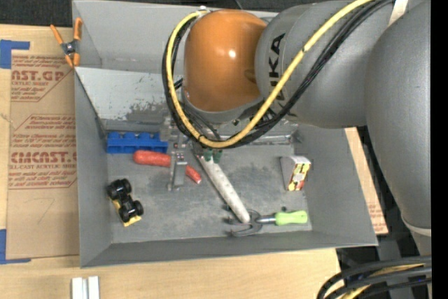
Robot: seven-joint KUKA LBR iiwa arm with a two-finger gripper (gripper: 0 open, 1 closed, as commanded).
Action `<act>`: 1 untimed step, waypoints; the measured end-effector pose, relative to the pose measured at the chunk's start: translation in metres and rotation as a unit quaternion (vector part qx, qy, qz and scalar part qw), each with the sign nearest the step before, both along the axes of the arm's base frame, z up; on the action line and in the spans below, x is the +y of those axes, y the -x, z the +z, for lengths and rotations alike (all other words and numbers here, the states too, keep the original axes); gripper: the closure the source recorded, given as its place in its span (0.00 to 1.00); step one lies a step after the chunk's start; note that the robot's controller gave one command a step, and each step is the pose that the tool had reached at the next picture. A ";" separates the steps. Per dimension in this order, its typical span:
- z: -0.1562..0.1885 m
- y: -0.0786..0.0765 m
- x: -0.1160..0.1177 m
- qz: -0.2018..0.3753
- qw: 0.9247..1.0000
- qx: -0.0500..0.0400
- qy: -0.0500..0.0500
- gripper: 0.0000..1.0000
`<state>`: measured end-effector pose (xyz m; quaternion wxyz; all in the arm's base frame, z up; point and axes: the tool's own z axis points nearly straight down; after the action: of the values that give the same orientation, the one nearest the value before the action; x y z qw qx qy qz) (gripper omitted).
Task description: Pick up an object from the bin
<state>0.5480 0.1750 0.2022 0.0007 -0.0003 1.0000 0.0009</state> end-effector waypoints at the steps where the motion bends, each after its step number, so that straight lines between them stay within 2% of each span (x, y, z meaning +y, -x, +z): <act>1: -0.128 0.057 0.054 0.035 0.999 0.000 -0.001 0.00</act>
Offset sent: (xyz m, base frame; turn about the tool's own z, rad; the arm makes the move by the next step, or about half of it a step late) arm -0.0445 0.0636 -0.0422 -0.1282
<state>0.4906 0.2289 0.0739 0.0008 -0.0348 0.9994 0.0016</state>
